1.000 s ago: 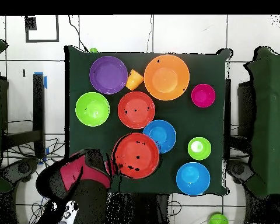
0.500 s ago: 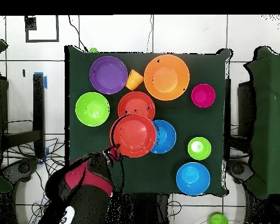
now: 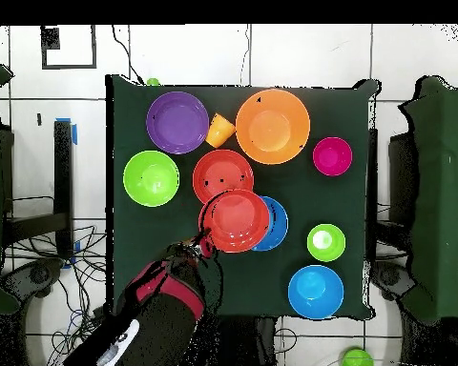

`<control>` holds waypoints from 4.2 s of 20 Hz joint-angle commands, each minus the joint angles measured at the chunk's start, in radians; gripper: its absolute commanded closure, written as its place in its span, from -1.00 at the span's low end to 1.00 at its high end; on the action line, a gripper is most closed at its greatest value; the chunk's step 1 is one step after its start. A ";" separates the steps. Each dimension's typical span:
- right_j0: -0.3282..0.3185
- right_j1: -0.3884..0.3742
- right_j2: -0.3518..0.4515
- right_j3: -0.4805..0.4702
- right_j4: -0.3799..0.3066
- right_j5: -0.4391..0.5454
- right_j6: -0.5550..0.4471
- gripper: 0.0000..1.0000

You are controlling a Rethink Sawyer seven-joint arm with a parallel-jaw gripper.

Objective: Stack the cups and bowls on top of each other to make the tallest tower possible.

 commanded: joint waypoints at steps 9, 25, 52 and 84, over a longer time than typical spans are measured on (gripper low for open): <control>-0.043 0.080 0.055 0.036 0.033 -0.054 0.138 1.00; -0.146 0.138 0.118 0.011 -0.028 -0.012 0.054 1.00; -0.267 0.154 0.256 0.011 -0.101 -0.049 0.035 -1.00; -0.354 0.064 0.360 0.055 -0.106 0.046 0.026 1.00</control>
